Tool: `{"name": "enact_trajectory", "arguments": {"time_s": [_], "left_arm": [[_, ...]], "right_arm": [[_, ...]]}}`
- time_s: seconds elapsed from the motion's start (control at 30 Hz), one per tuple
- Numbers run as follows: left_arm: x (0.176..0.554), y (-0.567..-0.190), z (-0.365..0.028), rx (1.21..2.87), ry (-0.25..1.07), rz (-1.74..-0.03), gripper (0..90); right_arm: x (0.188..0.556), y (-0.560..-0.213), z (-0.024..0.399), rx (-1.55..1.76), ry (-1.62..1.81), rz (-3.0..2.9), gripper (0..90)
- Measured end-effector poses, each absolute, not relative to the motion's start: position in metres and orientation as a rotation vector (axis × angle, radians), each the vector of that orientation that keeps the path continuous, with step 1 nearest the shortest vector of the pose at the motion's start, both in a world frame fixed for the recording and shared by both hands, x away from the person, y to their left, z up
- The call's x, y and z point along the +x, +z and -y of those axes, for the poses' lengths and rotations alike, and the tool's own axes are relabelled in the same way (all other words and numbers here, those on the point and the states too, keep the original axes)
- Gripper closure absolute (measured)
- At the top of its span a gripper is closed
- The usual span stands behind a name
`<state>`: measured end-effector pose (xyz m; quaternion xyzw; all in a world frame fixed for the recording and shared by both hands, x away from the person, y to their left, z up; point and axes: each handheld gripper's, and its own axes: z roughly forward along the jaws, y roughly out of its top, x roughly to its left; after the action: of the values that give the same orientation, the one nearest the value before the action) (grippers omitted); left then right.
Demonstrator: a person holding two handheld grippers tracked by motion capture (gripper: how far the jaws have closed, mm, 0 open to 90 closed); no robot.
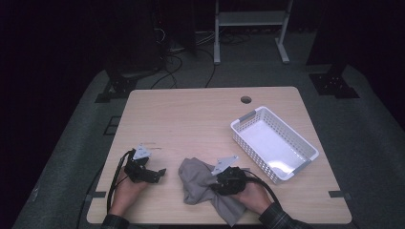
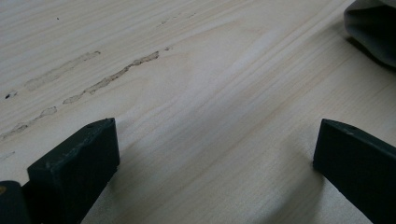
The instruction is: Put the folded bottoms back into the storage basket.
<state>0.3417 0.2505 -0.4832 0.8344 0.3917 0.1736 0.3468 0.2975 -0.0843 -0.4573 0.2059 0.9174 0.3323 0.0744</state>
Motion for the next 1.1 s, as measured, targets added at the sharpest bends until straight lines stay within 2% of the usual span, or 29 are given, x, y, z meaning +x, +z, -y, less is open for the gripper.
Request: {"name": "enact_trajectory", "arguments": {"time_s": [0.6,1.1], "left_arm": [[0.342,-0.483,-0.25,2.162,0.449,-1.016,0.0],[0.342,-0.483,-0.251,2.162,0.449,-1.015,0.0]], "right_arm": [[0.297,-0.421,0.101,0.672,1.071,-2.724,65.7],[0.304,-0.374,0.12,0.714,1.16,-2.634,65.6]]}}
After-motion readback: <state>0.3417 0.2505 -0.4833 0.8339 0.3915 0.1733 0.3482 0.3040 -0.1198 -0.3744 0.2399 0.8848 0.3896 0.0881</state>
